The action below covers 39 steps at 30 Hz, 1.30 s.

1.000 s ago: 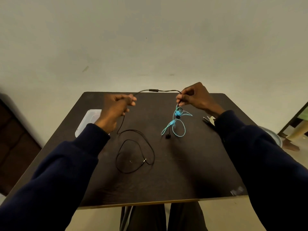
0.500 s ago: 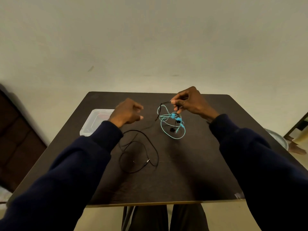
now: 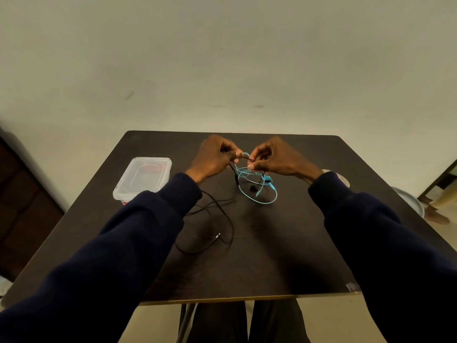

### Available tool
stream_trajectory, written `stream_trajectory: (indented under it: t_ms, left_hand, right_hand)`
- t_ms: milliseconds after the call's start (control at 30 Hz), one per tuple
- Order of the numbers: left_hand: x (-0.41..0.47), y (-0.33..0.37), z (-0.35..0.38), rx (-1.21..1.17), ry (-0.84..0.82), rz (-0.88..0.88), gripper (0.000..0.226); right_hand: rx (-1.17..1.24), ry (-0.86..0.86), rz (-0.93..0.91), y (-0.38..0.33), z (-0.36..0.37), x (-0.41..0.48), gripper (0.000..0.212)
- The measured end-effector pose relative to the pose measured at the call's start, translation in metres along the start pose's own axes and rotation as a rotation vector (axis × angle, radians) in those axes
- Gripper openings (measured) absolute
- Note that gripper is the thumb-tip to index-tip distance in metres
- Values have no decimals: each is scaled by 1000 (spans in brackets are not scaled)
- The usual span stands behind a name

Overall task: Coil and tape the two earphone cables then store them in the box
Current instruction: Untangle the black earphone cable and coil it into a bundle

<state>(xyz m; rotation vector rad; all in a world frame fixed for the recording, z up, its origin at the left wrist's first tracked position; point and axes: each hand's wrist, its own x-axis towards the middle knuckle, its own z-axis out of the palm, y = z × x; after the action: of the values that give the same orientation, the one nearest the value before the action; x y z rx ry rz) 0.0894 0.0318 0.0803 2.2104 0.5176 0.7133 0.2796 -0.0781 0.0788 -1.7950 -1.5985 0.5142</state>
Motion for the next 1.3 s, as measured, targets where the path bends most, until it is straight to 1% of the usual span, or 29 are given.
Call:
stream_trajectory:
  t_ms: [67,133,333,500,600,700,767,867,933,1000,1100,1200,1300]
  left_hand:
    - [2,3,-9,-41,64,-1,16]
    - [3,6,-22,-109,122,0,15]
    - [-9,7,-37,-150,151,42,11]
    - [-15,5,-40,-165,221,26,10]
    - [-18,3,-44,-149,236,12,11]
    - [-22,-1,-43,-154,241,-26,13]
    - [-25,-5,-43,-156,237,-62,14]
    - [-28,-11,-43,-123,199,-117,14]
    - [-30,-14,-42,-104,154,-138,15]
    - [-32,-15,-41,-103,123,-150,14]
    - [-33,-17,-39,-119,95,-174,14]
    - [-34,-15,-35,-129,56,-181,13]
    - [-35,-12,-30,-123,30,-185,13]
  right_hand:
    - [-82,-56,21,8,-2,-3,7]
    - [-109,-62,55,18,-3,-8,7]
    - [-171,12,48,23,1,-9,10]
    - [-240,147,15,24,2,-9,11]
    - [-217,202,17,30,-1,-11,12]
    - [-184,216,36,32,-2,-12,13]
    - [-48,226,73,33,-2,-12,14]
    - [280,262,162,31,-5,-11,17]
    - [392,281,221,30,-8,-9,18]
    - [363,286,233,29,-9,-8,15]
    - [183,274,196,28,-6,-10,11]
    - [179,270,203,28,1,-13,8]
    - [155,284,202,28,6,-14,10]
